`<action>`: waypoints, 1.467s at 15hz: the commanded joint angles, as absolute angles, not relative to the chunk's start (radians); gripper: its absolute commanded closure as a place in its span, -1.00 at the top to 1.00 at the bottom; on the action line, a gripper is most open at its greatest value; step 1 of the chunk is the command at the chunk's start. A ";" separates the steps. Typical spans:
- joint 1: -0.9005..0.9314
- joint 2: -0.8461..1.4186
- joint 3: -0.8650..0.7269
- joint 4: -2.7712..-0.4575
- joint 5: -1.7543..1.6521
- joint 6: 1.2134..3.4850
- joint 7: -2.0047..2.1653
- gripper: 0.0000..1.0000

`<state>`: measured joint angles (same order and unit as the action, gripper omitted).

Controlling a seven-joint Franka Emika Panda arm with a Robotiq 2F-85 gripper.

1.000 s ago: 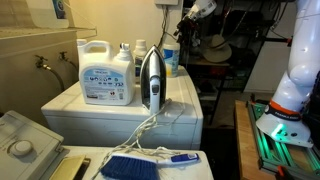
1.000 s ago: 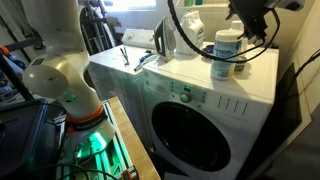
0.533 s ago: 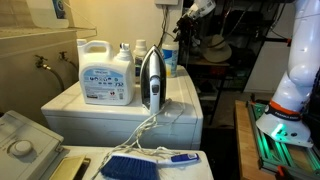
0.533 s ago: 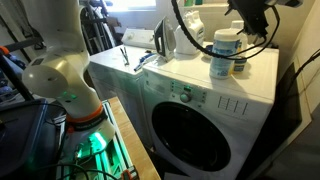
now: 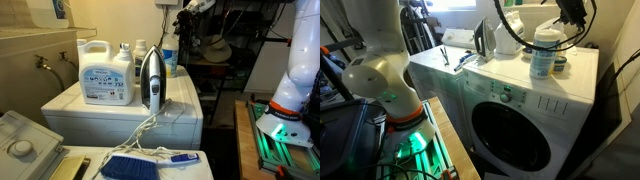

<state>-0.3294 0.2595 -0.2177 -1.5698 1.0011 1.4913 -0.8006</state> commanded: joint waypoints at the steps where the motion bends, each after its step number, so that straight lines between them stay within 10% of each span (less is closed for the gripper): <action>1: -0.327 0.275 -0.194 -1.531 1.016 1.444 -0.823 1.00; 22: -0.225 0.310 -0.107 -1.523 0.848 1.434 -0.879 1.00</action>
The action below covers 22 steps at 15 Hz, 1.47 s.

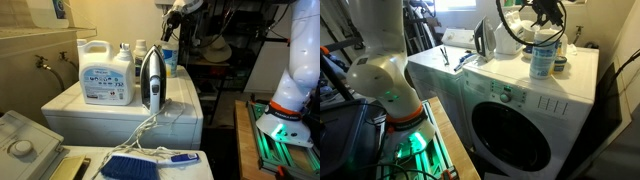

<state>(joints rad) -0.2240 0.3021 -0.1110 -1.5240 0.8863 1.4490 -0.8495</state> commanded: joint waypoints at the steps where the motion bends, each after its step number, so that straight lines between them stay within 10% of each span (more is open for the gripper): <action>1: -0.223 0.312 -0.106 -1.524 0.831 1.437 -0.884 1.00; 22: -0.229 0.264 -0.098 -1.496 0.773 1.460 -0.898 1.00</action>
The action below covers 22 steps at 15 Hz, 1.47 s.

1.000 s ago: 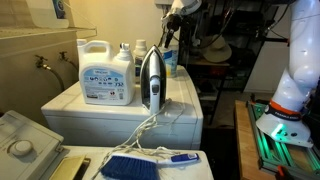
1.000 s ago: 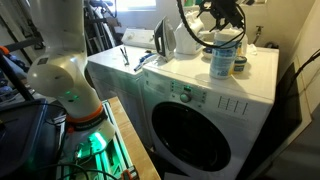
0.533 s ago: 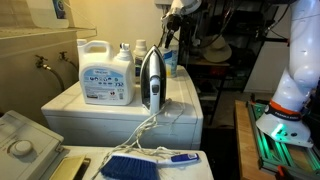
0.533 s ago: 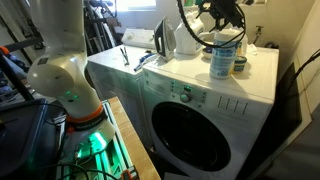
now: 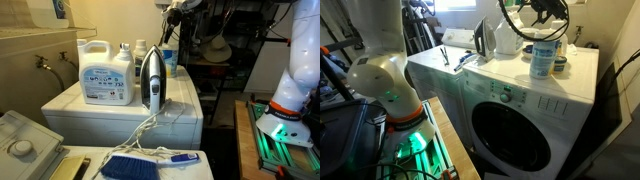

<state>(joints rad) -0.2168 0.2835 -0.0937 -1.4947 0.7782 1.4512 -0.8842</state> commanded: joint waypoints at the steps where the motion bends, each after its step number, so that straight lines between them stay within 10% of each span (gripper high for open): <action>1: -0.230 0.260 -0.099 -1.493 0.773 1.459 -0.896 1.00; 22: -0.199 -0.046 -0.155 -1.505 0.245 1.640 -0.452 1.00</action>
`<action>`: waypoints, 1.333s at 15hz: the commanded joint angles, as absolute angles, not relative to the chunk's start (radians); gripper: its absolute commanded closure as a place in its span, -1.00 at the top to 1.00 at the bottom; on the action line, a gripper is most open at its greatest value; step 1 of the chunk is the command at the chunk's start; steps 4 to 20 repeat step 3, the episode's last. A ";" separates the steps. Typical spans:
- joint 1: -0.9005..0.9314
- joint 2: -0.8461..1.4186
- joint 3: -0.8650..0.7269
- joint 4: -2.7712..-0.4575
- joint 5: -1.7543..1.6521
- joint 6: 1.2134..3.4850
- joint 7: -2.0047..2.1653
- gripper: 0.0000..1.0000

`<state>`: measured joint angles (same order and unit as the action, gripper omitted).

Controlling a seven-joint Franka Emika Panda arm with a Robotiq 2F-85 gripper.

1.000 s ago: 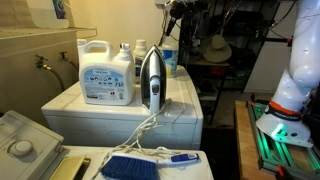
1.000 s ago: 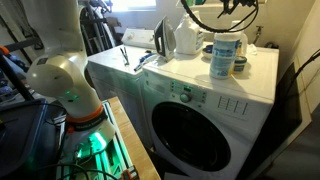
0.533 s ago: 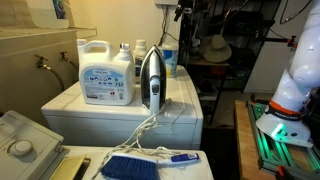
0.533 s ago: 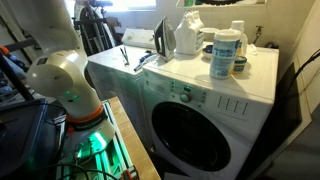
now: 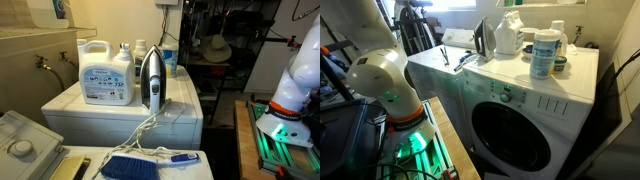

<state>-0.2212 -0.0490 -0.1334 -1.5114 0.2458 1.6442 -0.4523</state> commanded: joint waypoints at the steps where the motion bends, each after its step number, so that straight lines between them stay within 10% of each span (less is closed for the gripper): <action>1: -0.199 -0.051 -0.156 -1.511 0.242 1.642 -0.450 1.00; 20: -0.198 -0.054 -0.155 -1.519 0.241 1.645 -0.449 1.00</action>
